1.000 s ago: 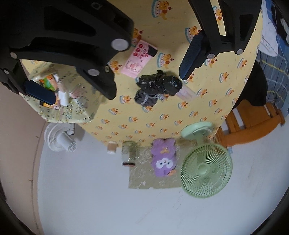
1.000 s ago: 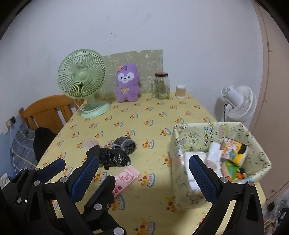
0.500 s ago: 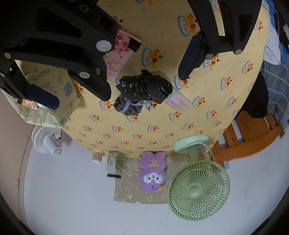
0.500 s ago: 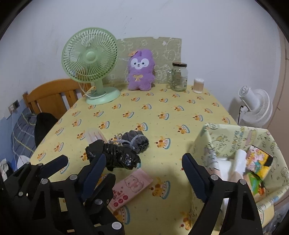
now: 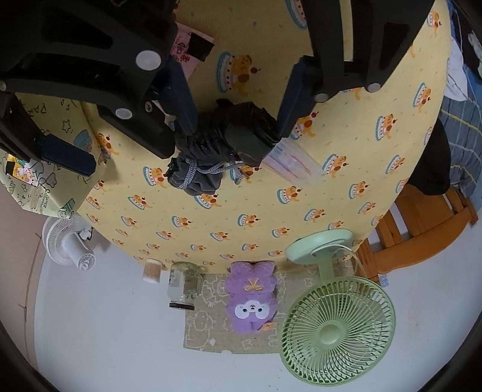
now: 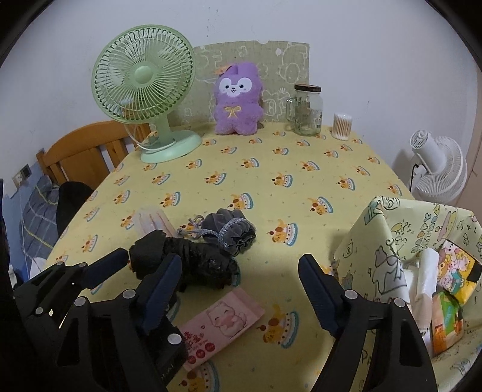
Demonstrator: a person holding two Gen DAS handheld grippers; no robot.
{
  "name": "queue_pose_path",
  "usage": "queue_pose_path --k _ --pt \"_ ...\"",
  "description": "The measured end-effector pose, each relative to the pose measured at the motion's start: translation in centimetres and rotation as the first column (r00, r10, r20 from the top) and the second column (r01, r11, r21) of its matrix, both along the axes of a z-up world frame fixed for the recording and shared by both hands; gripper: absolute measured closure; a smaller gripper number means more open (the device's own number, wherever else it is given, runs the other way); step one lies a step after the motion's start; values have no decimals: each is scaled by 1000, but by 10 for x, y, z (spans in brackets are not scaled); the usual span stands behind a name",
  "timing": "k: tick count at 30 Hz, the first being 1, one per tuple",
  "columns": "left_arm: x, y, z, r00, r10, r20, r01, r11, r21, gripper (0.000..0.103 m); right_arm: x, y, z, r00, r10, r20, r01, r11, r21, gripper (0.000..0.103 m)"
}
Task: Organize soft objects
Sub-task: 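Grasp the black wrapped bundle with the left gripper while the right gripper grasps the grey knit glove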
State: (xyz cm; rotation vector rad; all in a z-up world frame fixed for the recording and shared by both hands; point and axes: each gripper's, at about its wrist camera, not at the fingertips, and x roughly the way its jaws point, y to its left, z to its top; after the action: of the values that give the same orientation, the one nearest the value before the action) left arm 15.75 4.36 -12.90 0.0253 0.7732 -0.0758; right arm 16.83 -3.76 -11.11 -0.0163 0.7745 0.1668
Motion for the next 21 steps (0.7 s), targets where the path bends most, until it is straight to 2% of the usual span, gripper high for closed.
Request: queue_pose_path --k 6,12,21 --pt "11 3 -6 1000 0 -12 0 1000 -5 69 11 2 -6 1000 -13 -15 13 1000 0 20" --pt "15 8 -5 1000 14 -2 -14 1000 -14 81 20 7 -9 1000 -12 -16 13 1000 15 20" --pt "26 19 4 999 50 17 -50 998 24 83 38 17 -7 1000 -11 7 11 999 38 20"
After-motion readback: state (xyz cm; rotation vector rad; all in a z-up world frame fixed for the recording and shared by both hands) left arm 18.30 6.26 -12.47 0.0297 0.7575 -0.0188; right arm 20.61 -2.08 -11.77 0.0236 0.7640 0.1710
